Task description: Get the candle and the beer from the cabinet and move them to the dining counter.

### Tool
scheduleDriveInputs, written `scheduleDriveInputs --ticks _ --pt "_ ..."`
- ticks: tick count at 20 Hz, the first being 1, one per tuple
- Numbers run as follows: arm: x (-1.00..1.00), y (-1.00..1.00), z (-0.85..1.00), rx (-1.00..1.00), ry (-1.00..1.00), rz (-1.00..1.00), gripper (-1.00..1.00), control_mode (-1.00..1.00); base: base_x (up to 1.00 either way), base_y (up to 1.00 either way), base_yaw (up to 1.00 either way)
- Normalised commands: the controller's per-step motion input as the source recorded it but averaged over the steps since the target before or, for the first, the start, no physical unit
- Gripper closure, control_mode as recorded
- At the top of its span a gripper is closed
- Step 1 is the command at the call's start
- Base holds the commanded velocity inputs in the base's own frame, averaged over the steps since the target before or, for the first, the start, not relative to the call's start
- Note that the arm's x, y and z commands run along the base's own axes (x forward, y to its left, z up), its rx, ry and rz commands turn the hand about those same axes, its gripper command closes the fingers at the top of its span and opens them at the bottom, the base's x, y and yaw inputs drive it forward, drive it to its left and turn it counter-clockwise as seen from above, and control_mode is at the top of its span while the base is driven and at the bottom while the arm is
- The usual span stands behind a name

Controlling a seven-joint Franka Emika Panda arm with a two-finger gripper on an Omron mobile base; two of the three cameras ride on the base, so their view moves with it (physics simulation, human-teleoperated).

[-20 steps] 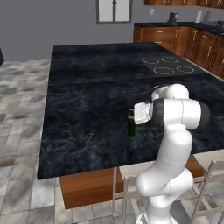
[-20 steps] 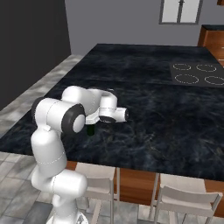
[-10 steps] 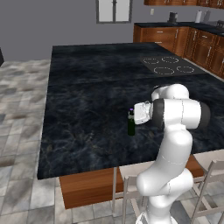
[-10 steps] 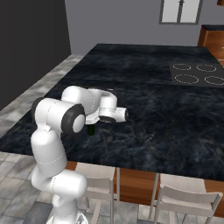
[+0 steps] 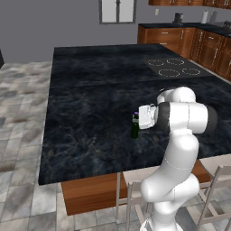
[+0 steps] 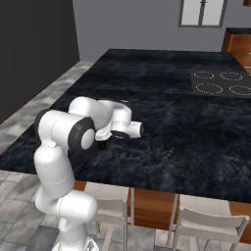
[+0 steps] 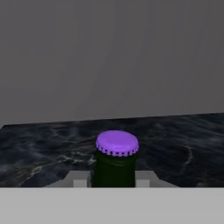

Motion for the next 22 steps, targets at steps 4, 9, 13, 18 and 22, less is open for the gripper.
scheduleDriveInputs --ticks 4,9,13,18,22 --pt "-0.03 0.0 0.0 0.0 -0.05 0.0 1.0 -1.0 0.0 0.0 0.0" --pt "0.0 0.0 0.0 0.0 0.0 0.0 1.0 -1.0 0.0 0.0 0.0" --pt "0.0 0.0 0.0 0.0 0.0 0.0 -1.0 -1.0 0.0 0.0 0.0" --pt "0.0 0.0 0.0 0.0 0.0 0.0 -1.0 -1.0 0.0 0.0 0.0" --pt "0.0 0.0 0.0 0.0 0.0 0.0 -1.0 -1.0 0.0 0.0 0.0"
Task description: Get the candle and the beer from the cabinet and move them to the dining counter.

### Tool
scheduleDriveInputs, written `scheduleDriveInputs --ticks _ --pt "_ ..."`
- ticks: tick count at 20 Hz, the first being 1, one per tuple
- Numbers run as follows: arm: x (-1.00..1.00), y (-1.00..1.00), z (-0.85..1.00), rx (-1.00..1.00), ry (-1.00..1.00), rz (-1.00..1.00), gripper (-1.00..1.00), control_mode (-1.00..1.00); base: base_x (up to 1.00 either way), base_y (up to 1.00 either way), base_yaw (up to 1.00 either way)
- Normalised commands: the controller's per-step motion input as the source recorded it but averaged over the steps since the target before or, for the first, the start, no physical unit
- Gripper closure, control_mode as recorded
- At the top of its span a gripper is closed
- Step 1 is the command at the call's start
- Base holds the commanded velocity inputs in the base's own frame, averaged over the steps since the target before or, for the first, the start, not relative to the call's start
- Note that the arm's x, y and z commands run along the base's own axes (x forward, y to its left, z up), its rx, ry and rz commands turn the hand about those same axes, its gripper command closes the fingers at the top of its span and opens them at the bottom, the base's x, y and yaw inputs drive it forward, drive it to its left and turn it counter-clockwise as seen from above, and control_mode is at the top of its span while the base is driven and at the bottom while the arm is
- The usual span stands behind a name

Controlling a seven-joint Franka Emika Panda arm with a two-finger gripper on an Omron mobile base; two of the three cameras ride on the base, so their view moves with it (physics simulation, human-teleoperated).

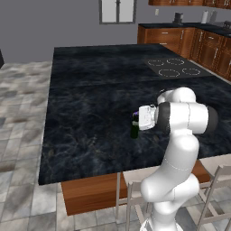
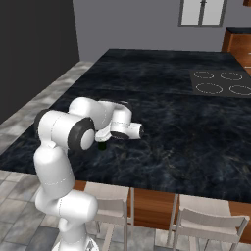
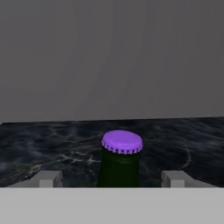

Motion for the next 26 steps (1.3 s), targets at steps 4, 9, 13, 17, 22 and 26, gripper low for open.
scheduleDriveInputs --ticks 4,9,13,17,22,26 --pt "0.0 0.0 0.0 0.0 0.0 0.0 -1.0 -1.0 0.0 0.0 0.0" --pt "0.0 0.0 0.2 0.0 0.0 0.0 -1.0 -1.0 0.0 0.0 0.0" --pt "0.0 0.0 0.54 0.0 -0.01 0.0 -1.0 -1.0 0.0 0.0 0.0" --pt "-0.04 -0.02 0.69 0.0 0.0 -0.01 -1.0 -1.0 0.0 0.0 0.0" --pt "-0.18 -0.1 0.77 0.0 0.0 -0.02 -1.0 -1.0 0.0 0.0 0.0" --pt "-0.34 -0.14 0.77 0.0 0.0 0.0 -1.0 -1.0 0.0 0.0 0.0"
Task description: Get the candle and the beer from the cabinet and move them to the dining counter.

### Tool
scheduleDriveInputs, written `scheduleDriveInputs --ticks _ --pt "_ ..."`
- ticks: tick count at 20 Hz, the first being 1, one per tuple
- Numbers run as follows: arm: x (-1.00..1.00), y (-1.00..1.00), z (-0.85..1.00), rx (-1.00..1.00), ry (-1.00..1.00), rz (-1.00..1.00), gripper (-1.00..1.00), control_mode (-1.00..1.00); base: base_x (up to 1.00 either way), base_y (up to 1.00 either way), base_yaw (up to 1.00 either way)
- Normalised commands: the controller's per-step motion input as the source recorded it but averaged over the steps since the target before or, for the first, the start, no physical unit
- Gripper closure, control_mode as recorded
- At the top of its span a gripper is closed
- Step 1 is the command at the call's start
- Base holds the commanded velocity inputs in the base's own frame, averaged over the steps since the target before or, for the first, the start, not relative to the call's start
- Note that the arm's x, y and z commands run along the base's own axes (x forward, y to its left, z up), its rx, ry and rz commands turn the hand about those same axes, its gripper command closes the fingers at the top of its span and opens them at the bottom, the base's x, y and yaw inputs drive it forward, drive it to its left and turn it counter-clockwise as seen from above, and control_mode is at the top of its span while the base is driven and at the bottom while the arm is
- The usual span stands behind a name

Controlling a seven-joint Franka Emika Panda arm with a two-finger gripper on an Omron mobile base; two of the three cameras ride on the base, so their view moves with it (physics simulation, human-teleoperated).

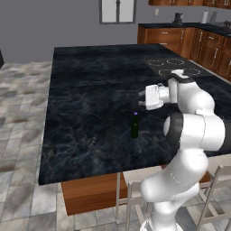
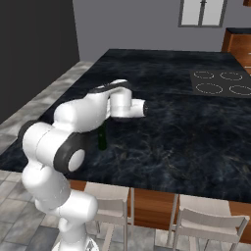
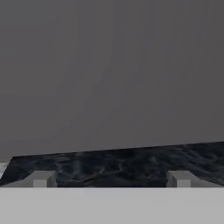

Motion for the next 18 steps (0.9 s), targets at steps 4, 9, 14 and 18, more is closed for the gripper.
scheduleDriveInputs --ticks 4,9,14,18 --pt "-0.77 -0.28 0.58 0.0 0.0 -0.12 -1.0 -1.0 0.0 0.0 0.0" --pt "-0.98 -0.34 0.56 0.0 0.08 -0.27 -1.0 -1.0 0.0 0.0 0.0" --pt "-0.86 -0.14 0.67 0.0 0.17 -0.3 -1.0 -1.0 0.0 0.0 0.0" --pt "-0.59 0.0 0.57 -0.01 0.21 -0.33 -1.0 -1.0 0.0 0.0 0.0"
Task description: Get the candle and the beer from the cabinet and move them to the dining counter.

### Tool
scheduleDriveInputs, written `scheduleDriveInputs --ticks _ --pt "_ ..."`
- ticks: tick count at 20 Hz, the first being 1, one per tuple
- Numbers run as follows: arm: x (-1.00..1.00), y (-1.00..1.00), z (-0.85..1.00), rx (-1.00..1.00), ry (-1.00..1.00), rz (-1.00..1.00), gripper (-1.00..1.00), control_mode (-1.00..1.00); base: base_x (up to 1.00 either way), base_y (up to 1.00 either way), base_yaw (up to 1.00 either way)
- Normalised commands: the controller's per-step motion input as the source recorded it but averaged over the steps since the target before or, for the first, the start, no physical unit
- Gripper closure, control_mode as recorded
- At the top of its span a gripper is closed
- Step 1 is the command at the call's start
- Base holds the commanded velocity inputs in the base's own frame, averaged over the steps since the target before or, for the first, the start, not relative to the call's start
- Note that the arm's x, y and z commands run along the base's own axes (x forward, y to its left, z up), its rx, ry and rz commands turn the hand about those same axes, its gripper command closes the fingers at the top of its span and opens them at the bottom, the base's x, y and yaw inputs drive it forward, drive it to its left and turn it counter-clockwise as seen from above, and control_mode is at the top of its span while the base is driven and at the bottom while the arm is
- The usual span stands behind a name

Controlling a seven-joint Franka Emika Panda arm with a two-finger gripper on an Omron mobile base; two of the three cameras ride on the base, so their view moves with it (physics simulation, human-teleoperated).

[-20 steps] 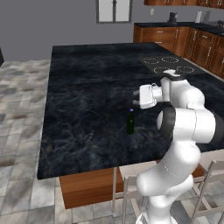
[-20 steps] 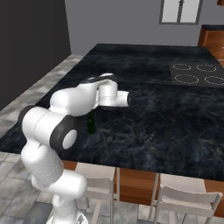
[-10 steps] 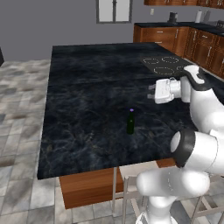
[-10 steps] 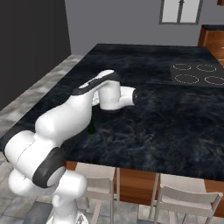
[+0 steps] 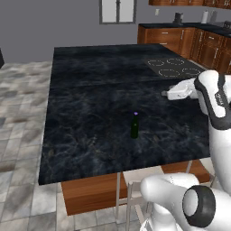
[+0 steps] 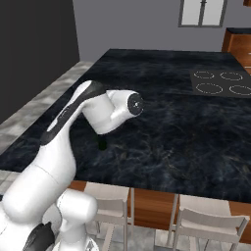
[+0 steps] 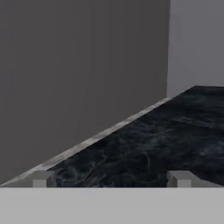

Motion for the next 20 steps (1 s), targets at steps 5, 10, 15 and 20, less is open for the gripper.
scheduleDriveInputs --ticks 5,10,15,20 --pt "-0.51 -0.02 0.23 -0.07 0.16 -0.32 -1.0 -1.0 0.0 0.0 0.0" --pt "-0.61 -0.13 0.27 -0.03 0.19 -0.26 -1.0 -1.0 0.0 0.0 0.0" --pt "-0.64 -0.07 0.31 -0.02 0.22 -0.21 -1.0 -1.0 0.0 0.0 0.0" --pt "-0.48 0.0 0.26 -0.06 0.2 -0.11 -1.0 -1.0 0.0 0.0 0.0"
